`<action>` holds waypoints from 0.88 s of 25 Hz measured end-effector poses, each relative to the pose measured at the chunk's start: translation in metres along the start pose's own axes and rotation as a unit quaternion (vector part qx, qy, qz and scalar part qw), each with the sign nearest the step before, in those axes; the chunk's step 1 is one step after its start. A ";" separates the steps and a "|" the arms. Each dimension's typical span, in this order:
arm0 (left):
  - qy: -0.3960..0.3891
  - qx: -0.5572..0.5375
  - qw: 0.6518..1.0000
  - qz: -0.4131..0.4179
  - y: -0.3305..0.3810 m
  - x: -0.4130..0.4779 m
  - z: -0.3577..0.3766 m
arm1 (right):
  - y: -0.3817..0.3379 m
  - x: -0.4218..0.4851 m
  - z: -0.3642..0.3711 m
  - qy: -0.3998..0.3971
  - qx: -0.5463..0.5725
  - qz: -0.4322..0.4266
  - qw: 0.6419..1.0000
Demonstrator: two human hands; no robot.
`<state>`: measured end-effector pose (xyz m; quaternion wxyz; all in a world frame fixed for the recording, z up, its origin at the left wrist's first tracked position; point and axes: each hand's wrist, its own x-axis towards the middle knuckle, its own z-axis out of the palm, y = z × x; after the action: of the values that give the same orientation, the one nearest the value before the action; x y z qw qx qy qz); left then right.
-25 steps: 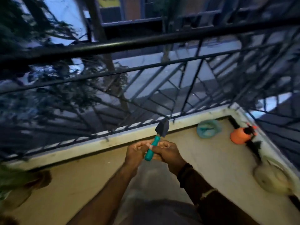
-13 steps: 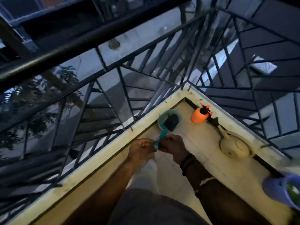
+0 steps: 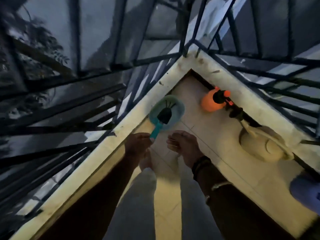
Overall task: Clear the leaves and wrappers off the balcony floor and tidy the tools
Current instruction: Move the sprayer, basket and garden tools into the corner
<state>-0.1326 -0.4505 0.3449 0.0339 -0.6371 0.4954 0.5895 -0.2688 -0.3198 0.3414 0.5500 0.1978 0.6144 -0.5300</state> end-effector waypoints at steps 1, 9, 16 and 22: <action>0.024 0.007 0.999 -0.026 -0.009 0.030 0.018 | -0.001 0.034 -0.011 0.001 -0.004 0.013 1.000; 0.082 0.003 0.992 -0.094 -0.059 0.216 0.138 | 0.006 0.228 -0.055 -0.030 -0.010 0.083 0.996; 0.144 -0.051 0.972 -0.179 -0.070 0.234 0.145 | -0.002 0.247 -0.062 -0.032 -0.053 0.091 0.994; 0.144 -0.321 0.929 -0.118 -0.023 0.056 0.096 | -0.028 0.091 -0.015 -0.022 -0.051 0.076 0.996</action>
<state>-0.1967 -0.4117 0.2594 -0.1747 -0.7457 0.2003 0.6110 -0.3277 -0.3483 0.2703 0.6116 0.2037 0.6112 -0.4592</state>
